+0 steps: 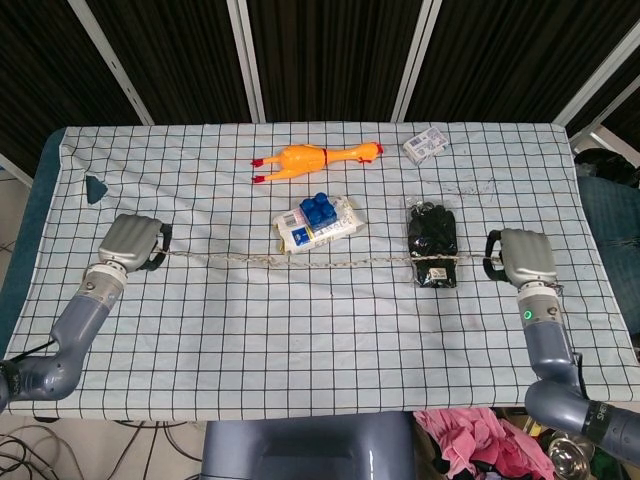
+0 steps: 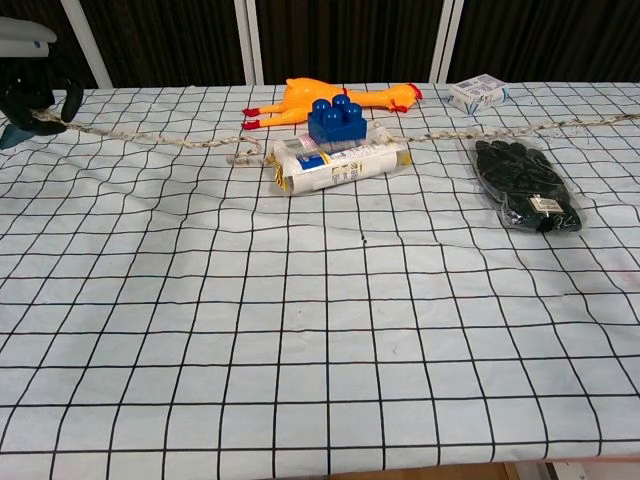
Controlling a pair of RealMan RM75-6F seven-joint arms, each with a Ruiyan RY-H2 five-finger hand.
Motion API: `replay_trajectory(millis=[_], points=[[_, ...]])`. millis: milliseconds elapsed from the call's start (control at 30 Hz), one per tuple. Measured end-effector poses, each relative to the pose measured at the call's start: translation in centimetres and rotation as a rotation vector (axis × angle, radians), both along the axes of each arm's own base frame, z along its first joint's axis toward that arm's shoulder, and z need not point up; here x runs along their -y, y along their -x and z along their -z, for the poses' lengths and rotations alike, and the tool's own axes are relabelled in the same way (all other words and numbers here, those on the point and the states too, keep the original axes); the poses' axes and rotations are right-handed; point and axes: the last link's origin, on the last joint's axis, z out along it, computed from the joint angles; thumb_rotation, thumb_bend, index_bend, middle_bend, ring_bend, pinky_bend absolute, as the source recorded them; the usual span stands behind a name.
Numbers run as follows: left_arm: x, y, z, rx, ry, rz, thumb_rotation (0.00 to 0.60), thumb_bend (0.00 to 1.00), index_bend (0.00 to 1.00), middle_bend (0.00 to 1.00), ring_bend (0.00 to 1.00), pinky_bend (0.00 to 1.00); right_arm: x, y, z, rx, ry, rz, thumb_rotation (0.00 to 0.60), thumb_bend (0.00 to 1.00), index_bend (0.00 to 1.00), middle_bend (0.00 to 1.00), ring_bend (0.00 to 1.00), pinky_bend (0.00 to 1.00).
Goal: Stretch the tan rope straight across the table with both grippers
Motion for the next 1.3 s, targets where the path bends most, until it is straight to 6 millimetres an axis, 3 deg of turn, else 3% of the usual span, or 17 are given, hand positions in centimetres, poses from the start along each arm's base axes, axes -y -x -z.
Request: replay_trajectory(millis=[267,667,767,900,1000,1133,1233,1300], points=[[-0.4,1.6,0.6,-0.009,0.0,-0.029,0.6,0.4,0.62,0.94,0.87,0.87,0.0,3.0,-0.4,-0.036,-0.01,0.047,0.6,0.41,0.61,0.97,1.0,1.0],[0.4,4.4,2.8,-0.041,0.058,-0.068,0.6,0.4,0.59,0.92,0.87,0.86,0.0,6.5,0.9,-0.069,-0.038,0.126,0.6,0.4,0.6,0.97,1.0,1.0],[0.4,5.2,3.4,-0.036,0.065,-0.093,0.6,0.35,0.53,0.91,0.85,0.86,0.0,7.3,1.4,-0.072,-0.048,0.146,0.6,0.33,0.5,0.98,1.0,1.0],[0.6,6.1,4.5,-0.022,0.109,-0.129,0.6,0.14,0.32,0.88,0.84,0.86,-0.1,8.2,1.9,-0.088,-0.067,0.163,0.6,0.12,0.25,0.97,1.0,1.0],[0.7,6.5,5.2,-0.02,0.149,-0.149,0.6,0.06,0.21,0.87,0.83,0.86,-0.4,8.7,2.3,-0.115,-0.093,0.179,0.6,0.04,0.13,0.97,1.0,1.0],[0.4,6.4,5.7,-0.028,0.168,-0.152,0.6,0.05,0.17,0.86,0.82,0.86,-0.6,9.0,2.9,-0.109,-0.143,0.211,0.6,0.04,0.08,0.98,1.0,1.0],[0.0,5.8,5.2,-0.023,0.151,-0.144,0.6,0.05,0.18,0.84,0.81,0.86,-0.3,8.8,2.1,-0.103,-0.139,0.217,0.6,0.04,0.03,0.97,1.0,1.0],[-0.3,5.2,4.6,-0.008,0.129,-0.134,0.6,0.05,0.22,0.82,0.8,0.86,-0.1,8.5,1.3,-0.111,-0.119,0.207,0.6,0.04,0.0,0.89,0.99,1.0]])
